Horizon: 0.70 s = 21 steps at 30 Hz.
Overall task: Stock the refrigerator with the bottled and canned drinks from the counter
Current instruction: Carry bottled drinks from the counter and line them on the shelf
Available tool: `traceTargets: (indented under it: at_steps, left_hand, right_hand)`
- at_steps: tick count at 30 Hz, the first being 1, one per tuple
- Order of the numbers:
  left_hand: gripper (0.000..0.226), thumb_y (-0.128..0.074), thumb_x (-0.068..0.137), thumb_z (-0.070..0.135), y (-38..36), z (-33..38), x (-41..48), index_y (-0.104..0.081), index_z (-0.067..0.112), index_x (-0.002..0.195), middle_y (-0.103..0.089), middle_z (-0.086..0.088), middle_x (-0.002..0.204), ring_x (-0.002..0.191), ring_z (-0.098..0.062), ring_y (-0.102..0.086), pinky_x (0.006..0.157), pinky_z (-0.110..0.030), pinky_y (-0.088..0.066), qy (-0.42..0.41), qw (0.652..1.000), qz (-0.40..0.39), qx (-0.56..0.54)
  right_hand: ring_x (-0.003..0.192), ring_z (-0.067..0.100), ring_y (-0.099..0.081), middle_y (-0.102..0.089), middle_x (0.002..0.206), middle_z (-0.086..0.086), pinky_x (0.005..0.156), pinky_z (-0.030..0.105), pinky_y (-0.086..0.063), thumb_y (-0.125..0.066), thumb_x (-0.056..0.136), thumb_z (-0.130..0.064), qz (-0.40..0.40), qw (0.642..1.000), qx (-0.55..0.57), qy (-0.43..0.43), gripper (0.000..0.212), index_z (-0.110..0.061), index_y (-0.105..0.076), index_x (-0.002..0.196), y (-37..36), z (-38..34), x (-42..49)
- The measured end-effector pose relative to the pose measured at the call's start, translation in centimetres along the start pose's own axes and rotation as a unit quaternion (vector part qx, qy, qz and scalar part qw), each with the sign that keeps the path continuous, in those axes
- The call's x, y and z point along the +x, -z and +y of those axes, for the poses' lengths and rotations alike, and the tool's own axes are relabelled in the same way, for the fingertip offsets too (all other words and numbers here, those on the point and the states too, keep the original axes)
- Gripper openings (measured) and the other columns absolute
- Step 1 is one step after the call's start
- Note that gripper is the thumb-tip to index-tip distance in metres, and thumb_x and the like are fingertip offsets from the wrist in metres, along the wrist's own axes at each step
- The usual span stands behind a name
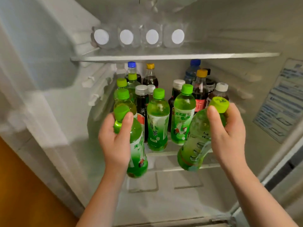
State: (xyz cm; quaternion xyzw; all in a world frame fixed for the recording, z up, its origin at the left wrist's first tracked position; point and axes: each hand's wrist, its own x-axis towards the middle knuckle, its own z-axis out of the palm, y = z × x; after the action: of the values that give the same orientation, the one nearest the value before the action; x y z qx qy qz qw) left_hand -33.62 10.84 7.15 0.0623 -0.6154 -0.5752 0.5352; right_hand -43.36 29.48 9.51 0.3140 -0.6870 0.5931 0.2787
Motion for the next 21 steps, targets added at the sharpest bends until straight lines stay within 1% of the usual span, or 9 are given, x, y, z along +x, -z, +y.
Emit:
traceTargets:
  at_steps: [3, 6, 9, 11, 13, 16, 18, 19, 21]
  left_hand:
    - [0.014, -0.060, 0.085, 0.036, -1.4, -0.9, 0.8, -0.063, 0.023, 0.083, -0.064, 0.010, 0.074, 0.068, -0.006, -0.057, 0.063, -0.021, -0.048, -0.012, 0.999, 0.027, 0.024]
    - [0.011, -0.060, 0.086, 0.039, -2.8, -1.6, 1.4, -0.062, 0.028, 0.083, -0.062, 0.009, 0.076, 0.070, -0.011, -0.055, 0.068, -0.027, -0.047, -0.030, 0.997, 0.050, 0.043]
    - [0.013, -0.058, 0.088, 0.041, -3.7, -2.2, 1.9, -0.061, 0.029, 0.086, -0.062, 0.005, 0.079, 0.074, -0.014, -0.057, 0.071, -0.028, -0.047, -0.072, 0.991, 0.062, 0.089]
    - [0.017, -0.057, 0.089, 0.039, -4.0, -2.6, 1.7, -0.061, 0.023, 0.084, -0.061, 0.003, 0.077, 0.073, -0.017, -0.056, 0.069, -0.029, -0.046, -0.093, 0.986, 0.061, 0.121]
    - [0.018, -0.056, 0.089, 0.038, -4.3, -2.7, 1.4, -0.059, 0.022, 0.079, -0.058, 0.006, 0.074, 0.073, -0.020, -0.054, 0.067, -0.033, -0.044, -0.106, 0.979, 0.062, 0.162]
    - [0.016, -0.055, 0.085, 0.041, -4.7, -2.8, 1.5, -0.056, 0.028, 0.076, -0.055, 0.016, 0.074, 0.079, -0.015, -0.047, 0.075, -0.041, -0.042, -0.114, 0.959, 0.098, 0.241]
    - [0.019, -0.054, 0.081, 0.046, -5.1, -3.0, 1.7, -0.061, 0.029, 0.083, -0.056, 0.018, 0.082, 0.089, -0.013, -0.044, 0.085, -0.049, -0.039, -0.100, 0.943, 0.134, 0.287]
    - [0.027, -0.055, 0.079, 0.048, -5.2, -3.3, 1.6, -0.064, 0.026, 0.091, -0.058, 0.013, 0.091, 0.096, -0.016, -0.045, 0.090, -0.048, -0.037, -0.094, 0.936, 0.148, 0.306]
    - [0.049, -0.059, 0.072, 0.051, -4.9, -4.1, 1.3, -0.065, 0.018, 0.107, -0.055, 0.001, 0.112, 0.111, -0.024, -0.044, 0.099, -0.037, -0.029, -0.100, 0.921, 0.172, 0.336]
  right_hand:
    - [0.081, -0.001, -0.053, -0.059, 0.085, -0.019, 0.071, 0.014, -0.040, -0.048, 0.092, -0.040, 0.001, 1.000, -0.001, -0.012, 0.009, -0.038, -0.056, 0.089, -1.1, 1.5, 1.3]
    - [0.085, 0.006, -0.055, -0.059, 0.089, -0.009, 0.073, 0.019, -0.041, -0.049, 0.092, -0.041, -0.011, 1.000, -0.016, -0.018, 0.020, -0.024, -0.059, 0.095, -2.0, 2.8, 2.0]
    - [0.081, 0.002, -0.053, -0.057, 0.086, -0.014, 0.070, 0.015, -0.039, -0.048, 0.091, -0.044, -0.012, 1.000, -0.015, -0.023, 0.016, -0.030, -0.055, 0.092, -3.1, 3.4, 2.6]
    - [0.083, 0.006, -0.054, -0.058, 0.087, -0.010, 0.073, 0.023, -0.042, -0.049, 0.091, -0.043, -0.010, 0.999, -0.006, -0.032, 0.016, -0.028, -0.056, 0.094, -4.0, 3.8, 2.7]
    - [0.085, 0.013, -0.055, -0.059, 0.089, -0.007, 0.076, 0.034, -0.046, -0.050, 0.090, -0.043, 0.004, 0.999, -0.002, -0.038, 0.019, -0.027, -0.057, 0.095, -4.8, 3.9, 2.7]
    - [0.085, 0.016, -0.055, -0.058, 0.088, -0.008, 0.078, 0.040, -0.046, -0.051, 0.088, -0.044, 0.033, 0.999, -0.009, -0.030, 0.019, -0.027, -0.057, 0.094, -6.0, 4.0, 2.4]
    - [0.085, 0.014, -0.055, -0.058, 0.088, -0.011, 0.079, 0.038, -0.046, -0.051, 0.088, -0.043, 0.059, 0.998, -0.002, -0.018, 0.018, -0.027, -0.056, 0.095, -6.5, 4.2, 2.2]
    - [0.087, 0.012, -0.055, -0.058, 0.090, -0.012, 0.079, 0.037, -0.046, -0.051, 0.088, -0.042, 0.073, 0.997, 0.009, -0.014, 0.019, -0.026, -0.057, 0.096, -6.7, 4.4, 2.1]
    - [0.092, 0.008, -0.055, -0.058, 0.096, -0.014, 0.082, 0.033, -0.046, -0.050, 0.089, -0.039, 0.092, 0.995, 0.027, 0.000, 0.023, -0.023, -0.057, 0.103, -7.0, 4.8, 1.8]
